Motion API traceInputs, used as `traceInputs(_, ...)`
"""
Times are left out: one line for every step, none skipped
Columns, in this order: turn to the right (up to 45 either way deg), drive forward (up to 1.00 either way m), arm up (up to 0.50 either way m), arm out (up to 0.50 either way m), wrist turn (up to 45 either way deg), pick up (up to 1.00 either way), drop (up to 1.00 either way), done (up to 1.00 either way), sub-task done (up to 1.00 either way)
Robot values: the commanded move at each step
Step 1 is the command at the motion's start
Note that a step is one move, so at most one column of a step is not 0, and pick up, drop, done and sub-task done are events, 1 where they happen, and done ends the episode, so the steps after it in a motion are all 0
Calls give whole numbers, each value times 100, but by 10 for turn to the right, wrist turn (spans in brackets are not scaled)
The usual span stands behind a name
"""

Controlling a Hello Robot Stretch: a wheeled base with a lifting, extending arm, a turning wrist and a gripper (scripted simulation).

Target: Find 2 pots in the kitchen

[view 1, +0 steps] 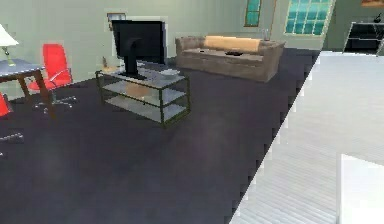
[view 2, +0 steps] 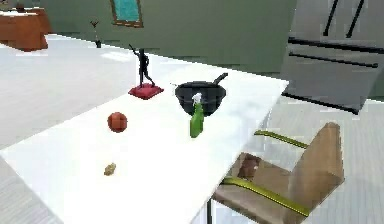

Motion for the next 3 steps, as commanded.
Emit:
traceInputs(210, 0, 0, 0, 0, 0, 0, 0, 0)
traceInputs(0, 100, 0, 0, 0, 0, 0, 0, 0)
traceInputs(60, 0, 0, 0, 0, 0, 0, 0, 0)
